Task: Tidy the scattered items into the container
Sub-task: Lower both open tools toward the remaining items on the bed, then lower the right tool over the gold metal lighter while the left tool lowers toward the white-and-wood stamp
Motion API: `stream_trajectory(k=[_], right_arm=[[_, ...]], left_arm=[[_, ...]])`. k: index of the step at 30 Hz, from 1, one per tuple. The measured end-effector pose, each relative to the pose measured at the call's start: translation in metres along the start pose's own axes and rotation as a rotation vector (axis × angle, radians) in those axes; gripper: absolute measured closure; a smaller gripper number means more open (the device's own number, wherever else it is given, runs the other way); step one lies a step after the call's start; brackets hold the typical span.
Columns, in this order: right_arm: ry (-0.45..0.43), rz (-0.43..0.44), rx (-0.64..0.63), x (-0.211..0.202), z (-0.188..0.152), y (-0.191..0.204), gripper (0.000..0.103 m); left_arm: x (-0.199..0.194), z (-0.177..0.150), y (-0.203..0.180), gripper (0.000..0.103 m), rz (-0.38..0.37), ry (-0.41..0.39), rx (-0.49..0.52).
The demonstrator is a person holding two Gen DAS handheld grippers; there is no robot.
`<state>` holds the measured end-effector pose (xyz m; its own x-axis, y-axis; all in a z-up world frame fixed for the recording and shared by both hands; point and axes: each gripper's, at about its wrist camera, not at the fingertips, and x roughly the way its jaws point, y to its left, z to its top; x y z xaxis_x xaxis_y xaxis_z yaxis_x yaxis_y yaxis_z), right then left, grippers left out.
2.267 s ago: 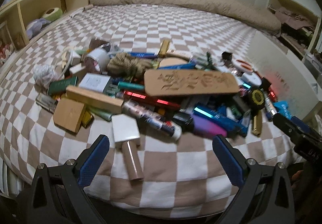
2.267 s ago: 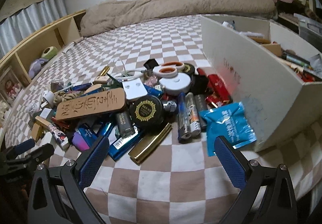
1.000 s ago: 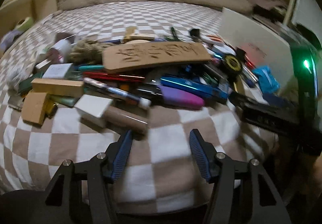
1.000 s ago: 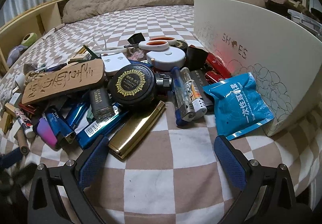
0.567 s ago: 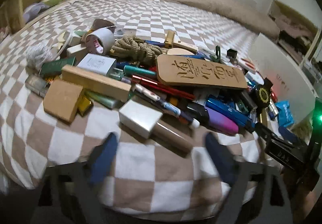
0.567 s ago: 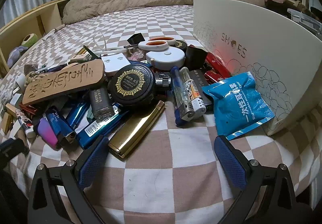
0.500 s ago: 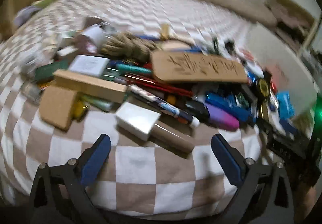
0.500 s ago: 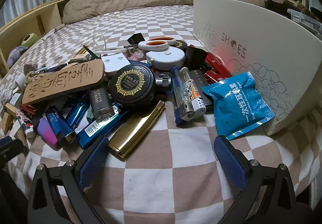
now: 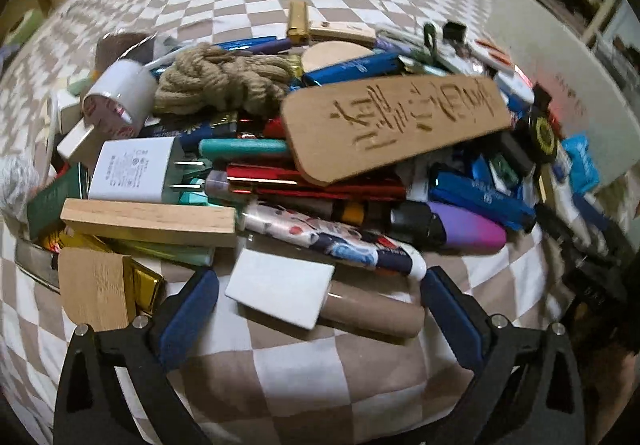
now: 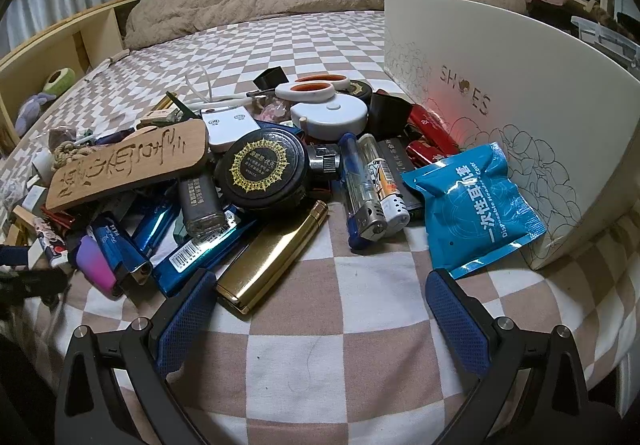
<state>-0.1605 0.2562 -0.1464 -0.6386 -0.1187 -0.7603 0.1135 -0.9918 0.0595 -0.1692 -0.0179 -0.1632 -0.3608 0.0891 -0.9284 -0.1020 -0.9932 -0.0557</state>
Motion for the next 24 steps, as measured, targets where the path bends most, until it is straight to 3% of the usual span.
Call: stream_trajectory(k=[5,9,13,17,21,24], right_arm=[[0.0,0.057,0.03,-0.007,-0.001,-0.003,0.0],[0.007,0.117,0.053,-0.011,0.0,-0.005,0.0],[0.059,0.309,0.017,-0.017,0.003,0.0,0.0],[0.105,0.421,-0.03,-0.017,0.016,0.001,0.0],[0.132,0.421,-0.073,-0.008,0.036,-0.003,0.0],[0.152,0.446,-0.129,0.001,0.05,-0.001,0.0]], left_arm=[[-0.006,-0.012,-0.022,0.0,-0.119,-0.028,0.044],[-0.009,-0.018,-0.027,0.0,-0.157,-0.055,0.026],[-0.008,-0.019,-0.024,0.0,-0.171,-0.076,-0.028],[-0.009,-0.025,-0.021,0.0,-0.134,-0.111,-0.047],[-0.006,-0.031,-0.032,0.0,-0.031,-0.129,0.005],[-0.003,-0.032,-0.035,0.0,0.002,-0.136,0.024]])
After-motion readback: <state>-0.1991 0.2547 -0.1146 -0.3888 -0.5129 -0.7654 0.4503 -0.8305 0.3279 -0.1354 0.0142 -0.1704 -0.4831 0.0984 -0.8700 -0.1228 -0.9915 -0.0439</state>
